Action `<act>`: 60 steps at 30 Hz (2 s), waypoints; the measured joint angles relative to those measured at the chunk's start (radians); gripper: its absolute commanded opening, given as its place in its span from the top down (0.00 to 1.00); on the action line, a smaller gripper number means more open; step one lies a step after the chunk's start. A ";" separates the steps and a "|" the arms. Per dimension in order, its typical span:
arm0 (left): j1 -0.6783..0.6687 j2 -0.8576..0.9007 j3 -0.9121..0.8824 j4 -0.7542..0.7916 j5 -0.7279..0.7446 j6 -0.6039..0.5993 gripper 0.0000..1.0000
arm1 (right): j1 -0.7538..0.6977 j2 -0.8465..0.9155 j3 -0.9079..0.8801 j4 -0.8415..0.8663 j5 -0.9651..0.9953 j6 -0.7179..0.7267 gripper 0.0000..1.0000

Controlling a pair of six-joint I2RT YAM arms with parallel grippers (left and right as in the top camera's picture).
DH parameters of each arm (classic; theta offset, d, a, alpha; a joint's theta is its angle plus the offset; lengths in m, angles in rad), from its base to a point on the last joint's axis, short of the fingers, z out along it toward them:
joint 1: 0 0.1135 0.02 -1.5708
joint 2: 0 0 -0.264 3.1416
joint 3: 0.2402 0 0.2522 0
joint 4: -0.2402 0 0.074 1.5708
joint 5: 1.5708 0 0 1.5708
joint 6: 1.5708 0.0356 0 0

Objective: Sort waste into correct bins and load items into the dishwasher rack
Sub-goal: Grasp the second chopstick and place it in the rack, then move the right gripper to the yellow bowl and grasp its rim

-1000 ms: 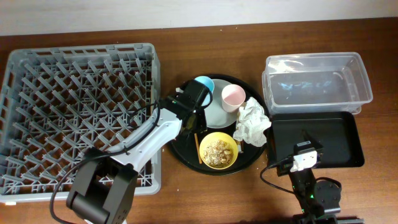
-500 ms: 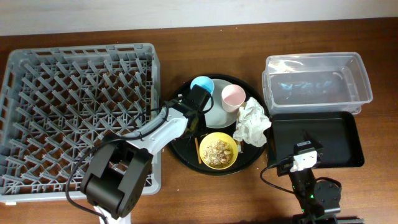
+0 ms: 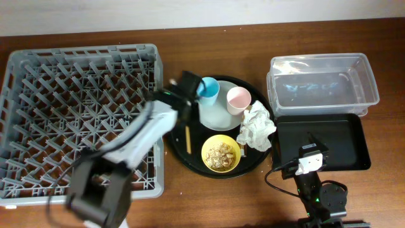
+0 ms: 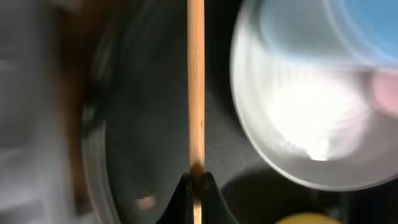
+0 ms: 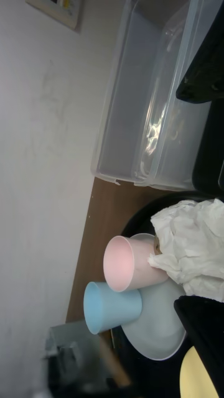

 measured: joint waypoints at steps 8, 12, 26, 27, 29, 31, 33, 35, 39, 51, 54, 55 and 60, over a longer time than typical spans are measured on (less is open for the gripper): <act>0.183 -0.250 0.047 -0.130 -0.106 0.204 0.99 | 0.000 0.000 0.000 0.000 0.000 0.000 0.01; 0.215 -0.228 0.024 -0.142 -0.114 0.264 0.99 | 0.000 0.000 0.000 0.000 0.000 0.000 0.01; 0.214 -0.045 -0.003 -0.115 -0.149 0.309 0.69 | 0.000 0.000 0.000 0.000 0.000 0.000 0.01; 0.214 -0.045 -0.003 -0.114 -0.156 0.309 0.67 | 0.000 0.000 0.000 0.000 0.000 0.001 0.02; 0.214 -0.045 -0.003 -0.112 -0.165 0.310 0.63 | 0.000 0.000 0.000 0.000 0.000 0.000 0.01; 0.214 -0.045 -0.003 -0.113 -0.171 0.311 0.62 | 0.000 0.000 0.000 0.000 0.000 0.000 0.01; 0.214 -0.045 -0.002 -0.124 -0.175 0.311 0.62 | 0.000 0.000 0.000 0.000 0.000 0.000 0.01; 0.214 -0.045 0.010 -0.154 -0.175 0.311 0.62 | 0.000 0.000 0.000 0.000 0.000 0.000 0.01; 0.214 -0.094 0.090 -0.251 -0.112 0.311 0.42 | 0.000 0.000 0.000 0.000 0.000 0.000 0.01; 0.214 -0.391 0.133 -0.315 0.166 0.314 0.01 | 0.000 0.000 0.000 0.017 -0.031 0.001 0.01; 0.214 -0.391 0.133 -0.316 0.172 0.314 0.01 | 0.000 0.000 0.001 0.158 -0.144 0.001 0.01; 0.214 -0.391 0.133 -0.317 0.172 0.314 0.01 | 0.000 0.000 0.010 0.159 -0.178 0.011 0.01; 0.214 -0.391 0.133 -0.318 0.173 0.314 0.01 | 0.000 0.042 0.352 -0.235 -0.203 0.107 0.01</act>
